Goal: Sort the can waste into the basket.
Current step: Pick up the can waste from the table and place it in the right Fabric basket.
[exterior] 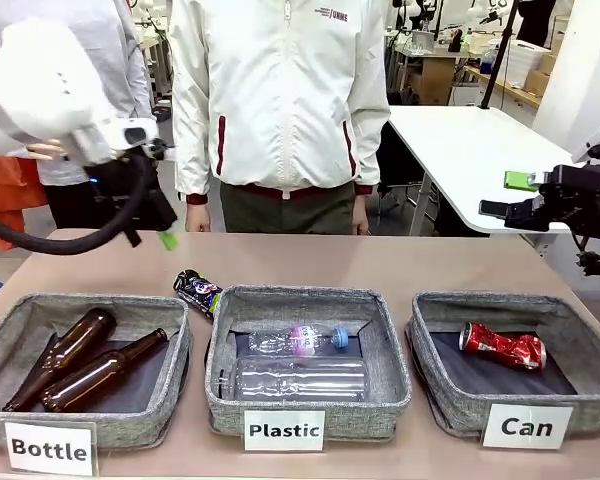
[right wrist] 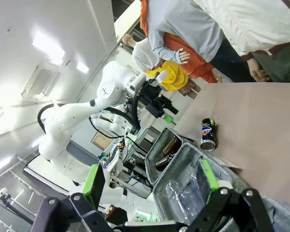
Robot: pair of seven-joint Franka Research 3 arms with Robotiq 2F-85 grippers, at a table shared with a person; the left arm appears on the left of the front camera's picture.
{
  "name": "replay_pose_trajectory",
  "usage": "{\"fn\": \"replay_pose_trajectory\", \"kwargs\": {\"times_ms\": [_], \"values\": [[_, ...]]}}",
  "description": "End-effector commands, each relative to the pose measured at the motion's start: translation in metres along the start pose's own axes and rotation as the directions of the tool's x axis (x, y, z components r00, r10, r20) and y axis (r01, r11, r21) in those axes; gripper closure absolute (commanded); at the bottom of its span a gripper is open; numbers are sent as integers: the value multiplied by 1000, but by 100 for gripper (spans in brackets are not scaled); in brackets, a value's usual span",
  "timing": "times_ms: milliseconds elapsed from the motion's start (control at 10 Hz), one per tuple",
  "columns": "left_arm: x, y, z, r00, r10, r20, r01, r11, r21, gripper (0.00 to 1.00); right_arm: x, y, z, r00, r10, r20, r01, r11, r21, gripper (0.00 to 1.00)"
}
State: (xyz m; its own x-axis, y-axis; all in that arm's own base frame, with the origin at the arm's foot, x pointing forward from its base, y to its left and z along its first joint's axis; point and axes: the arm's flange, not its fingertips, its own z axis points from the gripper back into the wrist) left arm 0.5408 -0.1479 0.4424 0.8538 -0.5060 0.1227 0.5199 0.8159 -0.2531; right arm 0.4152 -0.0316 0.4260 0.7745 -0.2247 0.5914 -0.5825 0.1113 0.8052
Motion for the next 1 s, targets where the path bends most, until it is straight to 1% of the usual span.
{"fn": "replay_pose_trajectory", "kwargs": {"times_ms": [0, 100, 200, 300, 400, 700, 800, 900], "values": [[25, -17, -16, 999, -22, 29, 20, 997, 80, 0, 3, 2, 3, 1000, 4, -12, -4, 1000, 6, 0], [33, -21, -28, 999, 1, 45, -7, 991, 136, 0, 3, 2, 3, 1000, 4, -12, -4, 1000, 6, 0], [42, -14, -35, 997, 32, 64, -41, 990, 134, 0, 3, 2, 3, 1000, 4, -12, -4, 1000, 6, 0], [42, -6, -27, 996, 69, 62, -75, 992, 104, 0, 3, 2, 3, 1000, 4, -12, -4, 1000, 6, 0], [36, -26, -36, 999, -21, 47, 17, 995, 95, 0, 3, 2, 3, 1000, 4, -12, -4, 1000, 6, 0], [36, -26, -36, 999, -21, 47, 17, 995, 95, 0, 3, 2, 3, 1000, 4, -12, -4, 1000, 6, 0], [41, -24, -40, 999, 1, 53, -6, 995, 96, 0, 3, 2, 3, 1000, 4, -12, -4, 1000, 6, 0], [56, -25, -40, 930, -367, -35, 368, 924, 105, 0, 3, 2, 3, 1000, 4, -12, -4, 1000, 6, 0]]}}
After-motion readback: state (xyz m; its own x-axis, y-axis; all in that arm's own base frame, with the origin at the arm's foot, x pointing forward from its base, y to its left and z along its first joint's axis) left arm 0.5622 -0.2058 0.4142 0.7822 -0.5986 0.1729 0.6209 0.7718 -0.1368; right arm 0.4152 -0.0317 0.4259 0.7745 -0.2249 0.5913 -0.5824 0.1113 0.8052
